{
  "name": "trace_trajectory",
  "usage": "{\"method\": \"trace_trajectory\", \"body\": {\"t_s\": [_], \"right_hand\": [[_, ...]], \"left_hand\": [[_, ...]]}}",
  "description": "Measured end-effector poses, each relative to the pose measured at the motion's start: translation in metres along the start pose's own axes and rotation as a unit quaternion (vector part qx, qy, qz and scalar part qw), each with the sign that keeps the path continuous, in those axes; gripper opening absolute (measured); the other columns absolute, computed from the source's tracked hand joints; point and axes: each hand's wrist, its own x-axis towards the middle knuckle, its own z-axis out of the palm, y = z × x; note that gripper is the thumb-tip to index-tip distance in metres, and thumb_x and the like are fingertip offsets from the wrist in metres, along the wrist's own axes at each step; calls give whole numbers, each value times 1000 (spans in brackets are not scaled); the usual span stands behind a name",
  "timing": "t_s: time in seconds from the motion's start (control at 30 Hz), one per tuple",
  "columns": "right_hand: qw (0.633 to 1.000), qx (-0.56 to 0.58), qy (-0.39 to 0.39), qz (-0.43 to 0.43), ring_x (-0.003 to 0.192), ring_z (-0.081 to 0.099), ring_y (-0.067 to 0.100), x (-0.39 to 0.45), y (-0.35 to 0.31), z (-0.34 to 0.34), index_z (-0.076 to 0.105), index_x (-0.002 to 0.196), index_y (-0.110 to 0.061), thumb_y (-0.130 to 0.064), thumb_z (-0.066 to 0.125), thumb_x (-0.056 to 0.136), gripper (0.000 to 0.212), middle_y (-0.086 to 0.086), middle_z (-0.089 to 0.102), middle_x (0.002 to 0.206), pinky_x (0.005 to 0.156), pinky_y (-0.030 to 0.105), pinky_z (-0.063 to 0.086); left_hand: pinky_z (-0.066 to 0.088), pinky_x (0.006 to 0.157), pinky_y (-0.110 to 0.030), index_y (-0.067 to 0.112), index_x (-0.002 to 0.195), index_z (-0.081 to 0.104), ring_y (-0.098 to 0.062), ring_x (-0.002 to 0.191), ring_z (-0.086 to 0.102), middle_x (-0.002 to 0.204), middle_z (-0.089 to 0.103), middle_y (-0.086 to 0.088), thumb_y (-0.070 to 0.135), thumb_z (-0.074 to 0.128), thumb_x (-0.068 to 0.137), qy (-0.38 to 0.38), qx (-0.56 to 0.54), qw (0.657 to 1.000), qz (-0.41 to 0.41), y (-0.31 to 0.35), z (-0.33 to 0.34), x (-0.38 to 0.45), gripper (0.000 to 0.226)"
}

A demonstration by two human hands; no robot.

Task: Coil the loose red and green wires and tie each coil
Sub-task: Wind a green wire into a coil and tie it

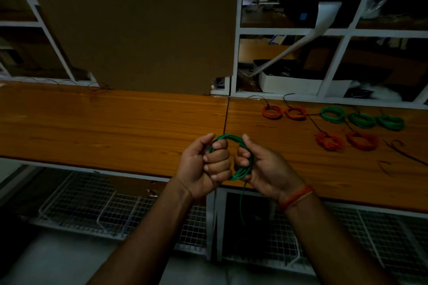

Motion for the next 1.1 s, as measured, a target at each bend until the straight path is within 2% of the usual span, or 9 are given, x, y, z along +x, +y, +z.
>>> {"method": "trace_trajectory", "body": {"t_s": [0.07, 0.17, 0.33, 0.47, 0.53, 0.63, 0.77, 0.93, 1.1], "right_hand": [[998, -52, 17, -43, 55, 31, 11, -1, 4, 0, 46, 71, -19, -49, 38, 103, 46, -3, 43, 62, 51, 27, 23], [978, -163, 48, -122, 55, 35, 10, -3, 12, -5, 58, 78, -13, -45, 42, 104, 44, 2, 56, 70, 50, 26, 25], [960, -222, 98, -141, 48, 37, 8, -3, 24, -42, 66, 89, -13, -17, 57, 103, 18, -2, 58, 68, 50, 25, 29], [916, -320, 181, -163, 50, 49, -1, -7, 33, -70, 69, 93, -16, -11, 63, 100, 11, -7, 62, 65, 54, 25, 39], [882, -388, 198, -177, 56, 57, -2, -7, 37, -74, 70, 91, -20, -13, 63, 100, 13, -5, 66, 69, 58, 19, 43], [800, -556, 151, -169, 66, 62, 0, -4, 47, -75, 68, 86, -32, -23, 64, 99, 16, -10, 66, 69, 62, 26, 47], [721, -674, 43, -151, 80, 63, 13, -7, 60, -57, 69, 92, -25, -35, 54, 101, 21, -7, 69, 88, 69, 34, 50], [717, -659, 33, -224, 73, 56, 13, -18, 55, -42, 68, 85, -18, -39, 48, 96, 31, -2, 63, 80, 63, 36, 47], [728, -639, 3, -247, 86, 57, 14, -20, 46, -37, 70, 101, -19, -25, 51, 97, 20, -3, 63, 92, 68, 29, 42]], "left_hand": [[19, 45, -23, 16, 83, 50, -7, 43, 17, 54, 21, 10, 45, 40, 103, 36, 40, 999, -1, 3, 2, -1, 36], [18, 41, -21, 17, 81, 56, -7, 42, 14, 54, 19, 10, 38, 45, 102, 85, 83, 993, 9, 7, 1, -2, 31], [13, 40, -21, 20, 75, 54, -7, 43, 11, 55, 16, 11, 31, 50, 95, 148, 37, 984, 87, 26, -10, -16, 23], [11, 43, -20, 17, 76, 52, -6, 45, 9, 49, 27, 11, 48, 33, 103, 241, 25, 966, 90, 41, -15, -28, 45], [11, 43, -19, 15, 77, 52, -6, 45, 10, 48, 29, 10, 42, 36, 99, 267, 23, 960, 82, 41, -14, -26, 38], [13, 40, -20, 16, 79, 50, -6, 38, 17, 50, 28, 10, 27, 43, 92, 291, 20, 949, 117, 37, -10, -19, 19], [19, 38, -20, 16, 81, 50, -5, 38, 27, 54, 31, 10, 26, 34, 106, 292, -6, 941, 169, 35, -11, -12, 31], [19, 40, -19, 17, 83, 48, -5, 40, 28, 56, 33, 9, 24, 46, 92, 280, 33, 941, 187, 37, -13, -10, 12], [21, 42, -18, 17, 85, 48, -4, 41, 30, 57, 36, 9, 24, 42, 98, 270, 53, 942, 191, 31, -13, -7, 16]]}}
